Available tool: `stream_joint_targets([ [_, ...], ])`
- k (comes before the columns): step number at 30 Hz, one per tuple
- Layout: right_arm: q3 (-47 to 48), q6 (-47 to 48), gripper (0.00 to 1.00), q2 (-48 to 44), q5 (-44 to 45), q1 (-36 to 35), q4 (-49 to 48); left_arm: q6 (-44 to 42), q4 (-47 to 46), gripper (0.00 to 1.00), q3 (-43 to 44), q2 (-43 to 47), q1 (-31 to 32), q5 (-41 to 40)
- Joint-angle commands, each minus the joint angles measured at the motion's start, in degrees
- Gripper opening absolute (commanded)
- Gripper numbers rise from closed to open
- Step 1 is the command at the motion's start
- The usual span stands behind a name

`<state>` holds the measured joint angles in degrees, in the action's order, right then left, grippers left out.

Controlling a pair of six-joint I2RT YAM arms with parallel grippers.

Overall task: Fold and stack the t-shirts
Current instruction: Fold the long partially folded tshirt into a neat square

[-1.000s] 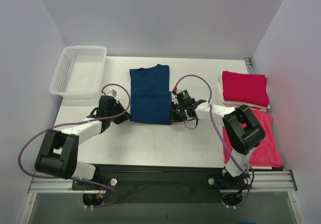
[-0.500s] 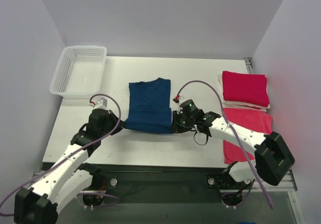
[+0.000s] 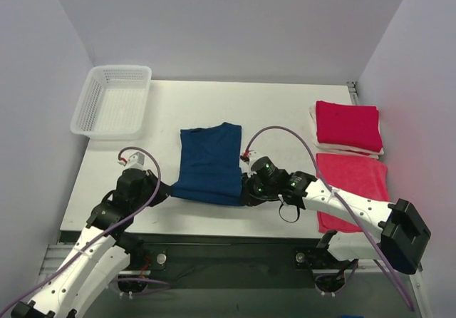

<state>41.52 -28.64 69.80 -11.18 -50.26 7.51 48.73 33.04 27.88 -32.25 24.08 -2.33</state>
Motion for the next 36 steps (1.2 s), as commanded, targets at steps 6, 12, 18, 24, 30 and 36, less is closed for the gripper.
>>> stream_joint_targets([
  [6,0.93,-0.36,0.0,-0.01,5.55,-3.09,6.64,0.66,2.47,0.0,0.76,-5.1,0.71,-4.17],
  [12,5.06,0.87,0.0,-1.24,8.01,-3.44,8.57,0.67,3.26,0.0,3.94,-0.27,1.32,-8.22],
  [18,7.7,2.1,0.0,-0.02,8.02,-3.44,8.84,0.14,3.97,0.0,5.35,-1.5,1.32,-9.8],
  [24,7.18,1.49,0.0,1.57,6.96,-3.97,8.84,1.01,6.16,0.0,4.82,0.96,1.32,-9.71],
  [30,7.44,1.4,0.0,1.57,6.7,-4.41,9.37,1.28,6.69,0.0,6.13,1.23,1.32,-9.71],
  [36,9.46,1.57,0.0,0.95,8.54,-4.49,9.98,0.58,4.94,0.0,9.03,-1.58,1.32,-11.38],
])
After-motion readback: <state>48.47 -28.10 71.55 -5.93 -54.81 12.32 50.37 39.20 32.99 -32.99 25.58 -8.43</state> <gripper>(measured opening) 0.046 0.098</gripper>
